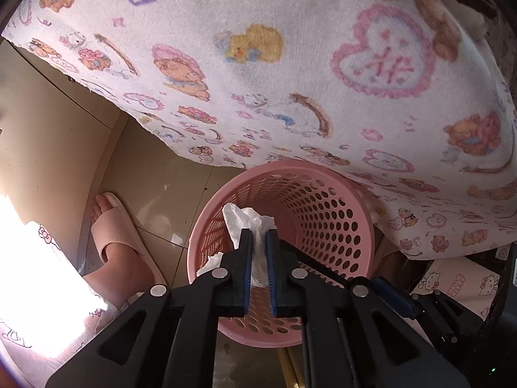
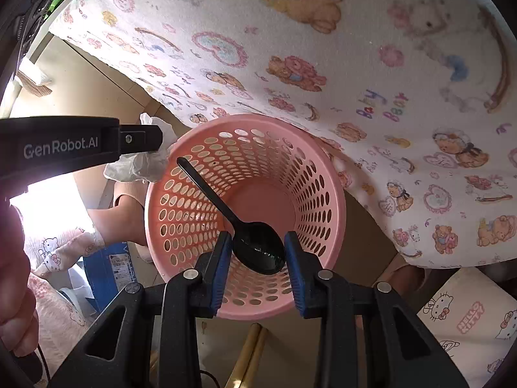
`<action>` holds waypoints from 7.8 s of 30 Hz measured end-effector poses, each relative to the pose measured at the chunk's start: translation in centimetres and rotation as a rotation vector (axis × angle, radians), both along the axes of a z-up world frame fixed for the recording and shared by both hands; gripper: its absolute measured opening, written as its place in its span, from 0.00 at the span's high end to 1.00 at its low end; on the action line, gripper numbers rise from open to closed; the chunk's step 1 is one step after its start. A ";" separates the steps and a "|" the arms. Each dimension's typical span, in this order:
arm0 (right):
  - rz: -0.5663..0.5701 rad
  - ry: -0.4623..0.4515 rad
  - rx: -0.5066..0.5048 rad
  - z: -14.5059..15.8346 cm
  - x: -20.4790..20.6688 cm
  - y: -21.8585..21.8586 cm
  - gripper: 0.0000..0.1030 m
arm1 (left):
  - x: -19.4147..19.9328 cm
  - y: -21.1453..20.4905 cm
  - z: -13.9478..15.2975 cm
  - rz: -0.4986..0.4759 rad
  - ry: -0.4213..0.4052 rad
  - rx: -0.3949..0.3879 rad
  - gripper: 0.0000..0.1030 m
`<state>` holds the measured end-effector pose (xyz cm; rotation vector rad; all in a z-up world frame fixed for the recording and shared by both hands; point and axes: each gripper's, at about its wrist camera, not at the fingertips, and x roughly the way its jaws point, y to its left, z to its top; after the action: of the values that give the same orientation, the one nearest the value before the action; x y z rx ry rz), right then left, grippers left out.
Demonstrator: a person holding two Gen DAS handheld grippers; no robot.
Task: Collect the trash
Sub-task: 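Carry the tissue in the left tool while the right tool carries the spoon to the basket, then open the left tool over the basket while the right tool releases the spoon, then move both open tools back up to the table, then close the left tool on the red hair tie, then grasp the black-and-orange packet with the right tool while the left tool holds the red tie, then carry the red tie in the left tool while the right tool carries the packet to the basket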
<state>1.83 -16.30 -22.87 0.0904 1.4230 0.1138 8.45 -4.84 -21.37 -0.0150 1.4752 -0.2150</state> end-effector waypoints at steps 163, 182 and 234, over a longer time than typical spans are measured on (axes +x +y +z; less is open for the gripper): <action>-0.476 -0.542 0.552 12.7 9.6 -8.9 0.96 | 1.7 4.3 15.9 0.140 -0.542 -0.072 0.95; -0.317 -0.689 0.398 17.4 5.7 -8.5 0.97 | 0.9 3.6 16.9 0.105 -0.563 -0.077 0.95; 0.008 -0.383 0.193 11.3 -1.6 -2.8 0.97 | -0.9 0.5 4.7 -0.012 -0.040 -0.195 0.95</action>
<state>0.22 -19.13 -11.55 0.2106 1.0275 0.2618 7.54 -4.31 -16.68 -0.1584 1.4101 -0.3668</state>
